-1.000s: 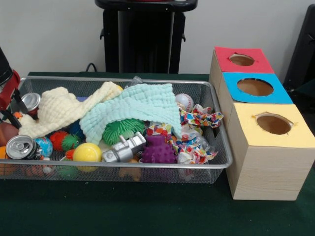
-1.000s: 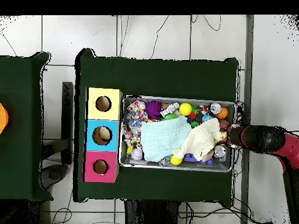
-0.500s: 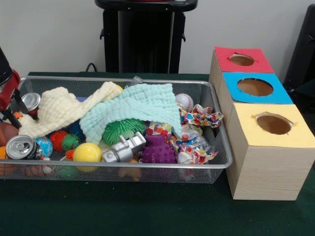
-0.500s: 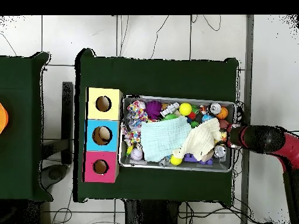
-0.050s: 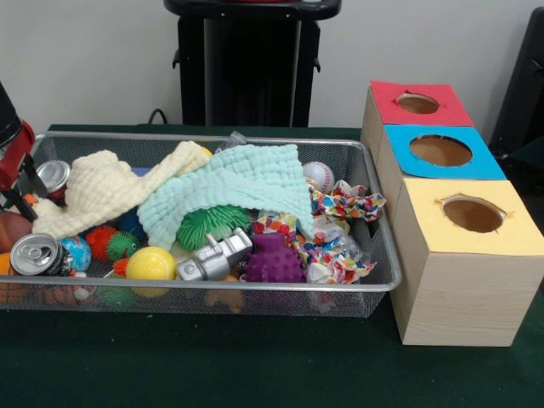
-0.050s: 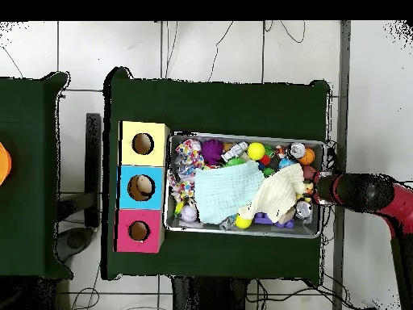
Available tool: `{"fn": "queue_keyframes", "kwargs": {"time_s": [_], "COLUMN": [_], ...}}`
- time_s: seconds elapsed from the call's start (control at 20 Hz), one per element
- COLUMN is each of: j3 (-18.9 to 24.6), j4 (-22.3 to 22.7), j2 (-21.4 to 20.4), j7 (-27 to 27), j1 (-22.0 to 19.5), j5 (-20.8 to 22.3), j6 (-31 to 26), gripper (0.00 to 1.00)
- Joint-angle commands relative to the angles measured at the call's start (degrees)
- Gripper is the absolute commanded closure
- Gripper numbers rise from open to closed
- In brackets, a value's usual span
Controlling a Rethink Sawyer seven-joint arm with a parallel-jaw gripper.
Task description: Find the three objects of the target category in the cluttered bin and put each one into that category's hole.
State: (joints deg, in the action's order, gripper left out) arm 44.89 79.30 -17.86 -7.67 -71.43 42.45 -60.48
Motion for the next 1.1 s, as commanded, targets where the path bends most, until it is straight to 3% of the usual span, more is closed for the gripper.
{"fn": "queue_keyframes", "kwargs": {"time_s": [0.05, 0.85, 1.1], "j3": [-4.46, -4.70, -5.67], "j4": [-8.58, -8.55, -3.33], "j2": [2.32, 2.07, -3.95], "j7": [-4.33, -5.42, -1.26], "j1": [-0.29, -0.29, -0.46], "j5": [3.96, 3.73, 3.08], "j6": [1.40, -0.15, -0.80], "gripper": [1.00, 1.00, 1.00]}}
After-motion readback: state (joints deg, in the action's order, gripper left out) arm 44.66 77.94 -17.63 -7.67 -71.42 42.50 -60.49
